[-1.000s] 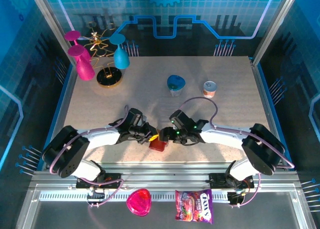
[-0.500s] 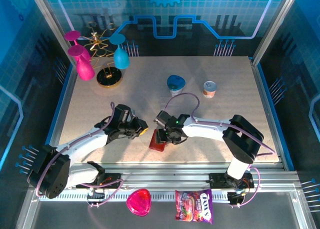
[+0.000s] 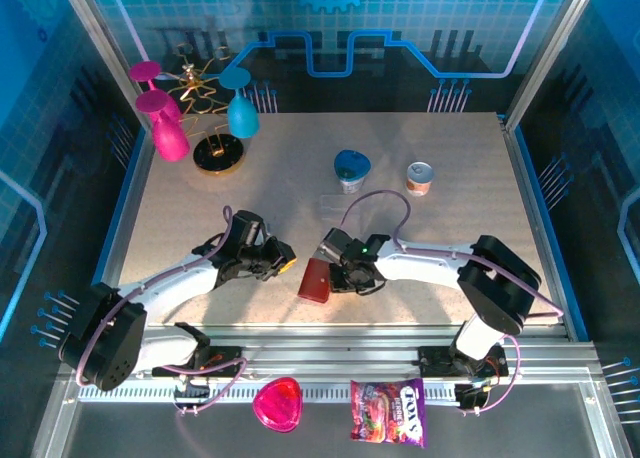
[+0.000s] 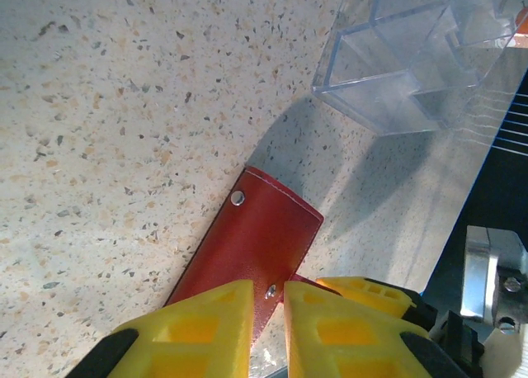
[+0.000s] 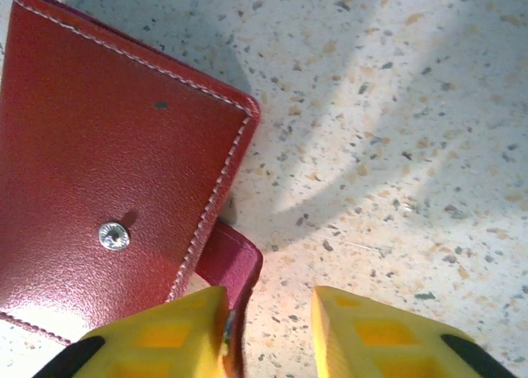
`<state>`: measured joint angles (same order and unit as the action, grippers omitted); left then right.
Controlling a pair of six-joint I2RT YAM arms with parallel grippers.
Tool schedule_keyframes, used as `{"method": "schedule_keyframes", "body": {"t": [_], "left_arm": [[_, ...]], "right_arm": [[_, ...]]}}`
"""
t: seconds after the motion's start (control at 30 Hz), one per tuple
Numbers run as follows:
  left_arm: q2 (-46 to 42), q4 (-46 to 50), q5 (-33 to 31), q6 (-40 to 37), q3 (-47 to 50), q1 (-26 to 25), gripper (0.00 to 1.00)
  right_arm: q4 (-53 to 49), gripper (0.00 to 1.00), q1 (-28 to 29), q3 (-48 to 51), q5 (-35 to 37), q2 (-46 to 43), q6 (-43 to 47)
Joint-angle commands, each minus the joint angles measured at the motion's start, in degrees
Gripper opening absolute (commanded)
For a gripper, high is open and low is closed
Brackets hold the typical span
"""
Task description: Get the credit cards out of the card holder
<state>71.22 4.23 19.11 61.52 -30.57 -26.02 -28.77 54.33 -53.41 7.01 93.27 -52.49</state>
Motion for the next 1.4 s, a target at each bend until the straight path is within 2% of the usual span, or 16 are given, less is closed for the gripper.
{"method": "schedule_keyframes", "body": {"t": [0.0, 0.27, 0.5, 1.0, 1.37], "left_arm": [[0.9, -0.3, 1.2, -0.4, -0.4, 0.3, 0.17], [1.5, -1.4, 1.7, 0.3, -0.3, 0.3, 0.17], [2.1, -1.8, 2.2, 0.4, -0.6, 0.3, 0.17], [3.3, -2.2, 2.7, 0.0, -2.1, 0.3, 0.17], [3.5, -0.7, 2.5, -1.7, -4.1, 0.3, 0.17]], "right_arm": [[2.6, 0.29, -1.1, 2.6, -0.5, -2.5, -1.3], [14.6, 0.27, -4.5, 10.2, -6.6, -4.3, -3.1], [19.0, 0.21, -5.7, 12.2, -8.5, -5.0, -3.3], [15.3, 0.03, -6.8, 11.1, -6.6, -14.4, 1.0], [10.5, 0.0, -6.7, 5.3, -7.4, -18.2, 4.6]]}}
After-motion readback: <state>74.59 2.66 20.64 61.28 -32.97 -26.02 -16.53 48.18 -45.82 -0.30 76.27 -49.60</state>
